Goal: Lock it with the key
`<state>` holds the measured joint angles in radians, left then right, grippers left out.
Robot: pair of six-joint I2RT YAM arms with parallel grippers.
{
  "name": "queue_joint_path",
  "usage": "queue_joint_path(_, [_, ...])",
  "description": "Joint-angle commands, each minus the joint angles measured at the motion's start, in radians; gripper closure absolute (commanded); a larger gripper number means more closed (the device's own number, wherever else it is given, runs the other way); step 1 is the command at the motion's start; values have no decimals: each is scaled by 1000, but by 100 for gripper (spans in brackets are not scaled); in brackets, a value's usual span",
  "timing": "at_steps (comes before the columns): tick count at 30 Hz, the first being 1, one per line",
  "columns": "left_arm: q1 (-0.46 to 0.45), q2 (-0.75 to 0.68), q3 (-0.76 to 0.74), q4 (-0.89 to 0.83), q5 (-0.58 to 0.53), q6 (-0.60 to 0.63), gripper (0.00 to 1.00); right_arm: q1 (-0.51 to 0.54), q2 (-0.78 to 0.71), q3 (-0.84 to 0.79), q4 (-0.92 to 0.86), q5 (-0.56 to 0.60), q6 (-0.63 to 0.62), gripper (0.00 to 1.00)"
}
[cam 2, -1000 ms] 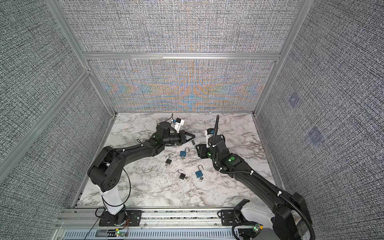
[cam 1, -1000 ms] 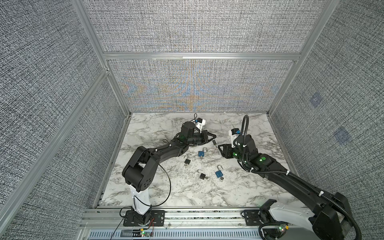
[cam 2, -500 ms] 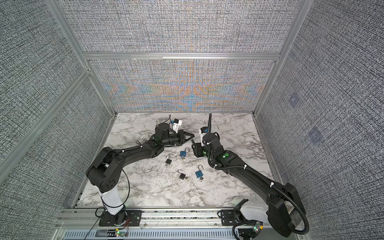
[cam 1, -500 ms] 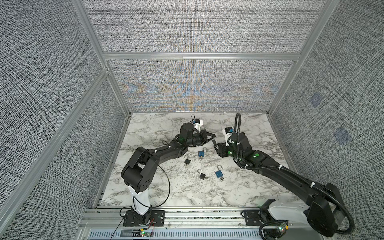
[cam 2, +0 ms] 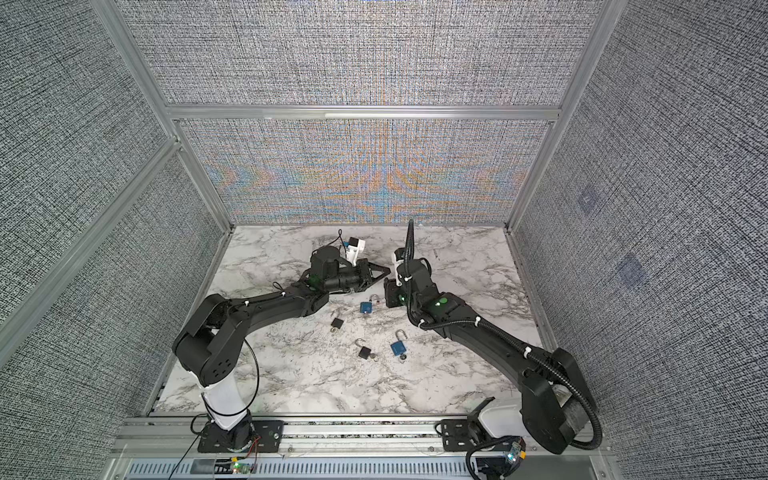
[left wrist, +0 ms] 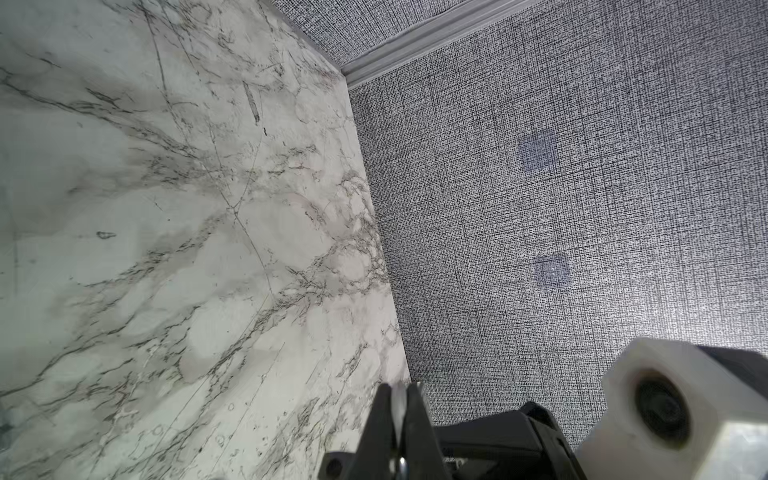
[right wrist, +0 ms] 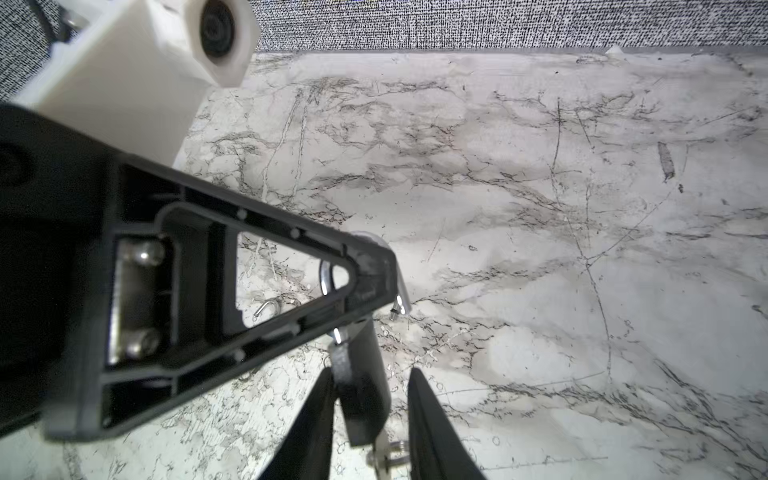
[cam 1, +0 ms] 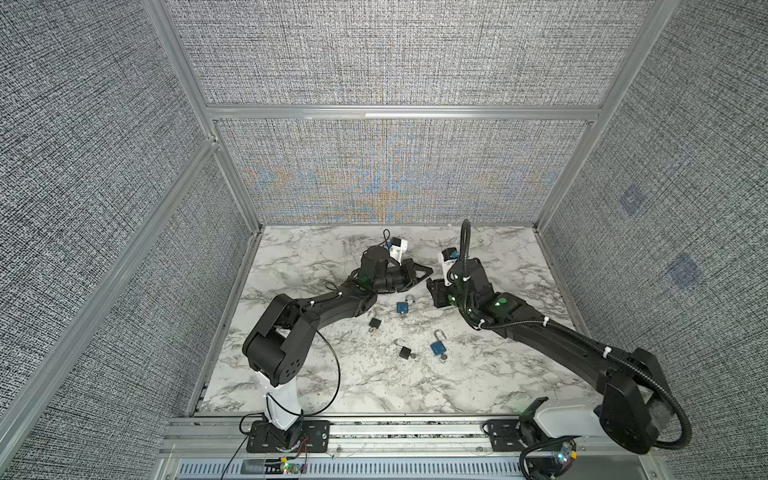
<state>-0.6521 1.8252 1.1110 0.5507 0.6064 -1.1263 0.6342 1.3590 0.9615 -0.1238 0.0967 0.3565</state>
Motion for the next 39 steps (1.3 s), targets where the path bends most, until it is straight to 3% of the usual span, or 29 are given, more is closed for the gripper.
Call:
queue_joint_path(1, [0, 2, 5, 55, 16, -7, 100, 1, 4, 9, 29, 15, -7, 70])
queue_joint_path(16, [-4, 3, 6, 75, 23, -24, 100, 2, 26, 25, 29, 17, -11, 81])
queue_joint_path(23, [-5, -1, 2, 77, 24, -26, 100, 2, 19, 25, 18, 31, -10, 100])
queue_joint_path(35, [6, -22, -9, 77, 8, -11, 100, -1, -21, 20, -28, 7, -21, 100])
queue_joint_path(37, [17, -28, -14, 77, 4, -6, 72, -9, -25, 33, -55, -11, -26, 100])
queue_joint_path(39, [31, -39, -16, 64, 1, 10, 60, -27, -33, 43, -75, -70, -36, 100])
